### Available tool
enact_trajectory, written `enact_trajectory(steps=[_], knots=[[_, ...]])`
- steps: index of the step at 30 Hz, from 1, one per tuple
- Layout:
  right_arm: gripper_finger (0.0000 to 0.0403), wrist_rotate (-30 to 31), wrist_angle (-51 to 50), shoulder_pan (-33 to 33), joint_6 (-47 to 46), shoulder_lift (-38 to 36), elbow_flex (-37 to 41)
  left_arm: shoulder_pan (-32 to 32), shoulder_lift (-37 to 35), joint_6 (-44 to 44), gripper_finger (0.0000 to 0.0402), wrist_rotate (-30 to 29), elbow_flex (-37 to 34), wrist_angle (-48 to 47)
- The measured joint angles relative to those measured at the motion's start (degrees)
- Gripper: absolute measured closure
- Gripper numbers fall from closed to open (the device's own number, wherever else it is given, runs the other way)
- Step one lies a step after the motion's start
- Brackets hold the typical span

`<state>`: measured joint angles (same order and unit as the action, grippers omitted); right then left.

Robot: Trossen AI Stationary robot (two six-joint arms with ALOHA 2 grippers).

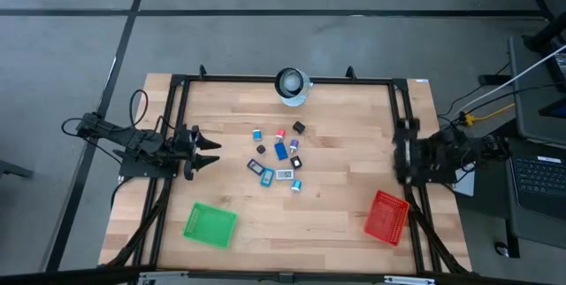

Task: Pick & Place Office items
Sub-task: Put the purple digital clock into the green bin

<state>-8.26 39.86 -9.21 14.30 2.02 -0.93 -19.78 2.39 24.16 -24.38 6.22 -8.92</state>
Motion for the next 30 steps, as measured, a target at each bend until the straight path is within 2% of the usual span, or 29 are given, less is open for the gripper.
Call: enact_trajectory(steps=[2, 4, 5, 6, 7, 8, 10, 11, 12, 15, 17, 19, 21, 24, 30], knots=[[0.0096, 19.16, 0.37, 0.0, -23.21, 0.0, -0.02, 0.01, 0.0, 0.99, 0.0182, -0.87, 0.02, 0.21], [0.0096, 41.88, -5.75, 0.05, -47.82, 0.01, -0.02, 0.0, 0.01, 1.38, 0.0182, -1.8, 0.02, 0.3], [0.0096, 49.9, -9.6, 0.12, -55.83, 0.19, 0.02, 0.01, 0.0, 1.47, 0.0182, -2.3, 0.02, 0.59], [0.0096, 54.24, -13.1, 0.15, -58.18, 0.37, 0.02, -0.01, 0.02, 1.47, 0.0182, -2.8, 0.02, 0.94], [0.0096, 55.07, -15.37, 0.15, -55.24, 0.58, -0.05, 0.01, 0.02, 1.51, 0.0182, -3.26, 0.02, 1.53], [0.0096, 53.14, -16.39, 0.15, -48.48, 1.02, -0.31, -0.01, 0.0, 1.58, 0.0182, -3.91, 0.02, 2.48], [0.0096, 43.22, -16.52, 0.04, -36.27, 2.82, -1.57, -0.01, 0.02, 1.58, 0.0182, -6.64, 0.02, 5.72], [0.0096, 39.2, -16.78, 0.0, -33.45, 4.01, -2.87, -0.01, 0.02, 1.58, 0.0182, -8.87, 0.02, 7.87], [0.0096, 38.18, -17.23, 0.04, -32.31, 5.4, -4.8, 0.01, 0.02, 1.6, 0.0182, -11.5, 0.02, 10.47], [0.0096, 40.69, -25.52, 0.18, -31.06, 11.66, -14.09, 0.02, 0.02, 1.19, 0.0182, -20.22, 0.02, 20.55], [0.0096, 41.83, -36.66, 0.43, -30.36, 17.55, -21.64, 0.44, 0.09, -4.62, 0.0182, -27.79, 0.02, 26.95], [0.0096, 42.77, -44.85, 1.45, -32.39, 25.15, -29.0, 1.29, 0.11, -12.05, 0.0182, -31.22, 0.02, 33.51], [0.0096, 43.15, -50.61, 2.91, -36.55, 31.93, -34.65, 1.98, 0.11, -18.11, 0.0182, -28.89, 0.07, 38.55], [0.0096, 43.22, -52.94, 5.01, -41.44, 40.8, -41.79, 2.89, 0.11, -19.69, 0.0182, -21.87, 0.04, 42.21], [0.0096, 43.22, -51.95, 6.67, -43.94, 51.21, -53.13, 4.34, 0.13, -9.54, 0.0182, -20.74, 0.04, 44.15]])
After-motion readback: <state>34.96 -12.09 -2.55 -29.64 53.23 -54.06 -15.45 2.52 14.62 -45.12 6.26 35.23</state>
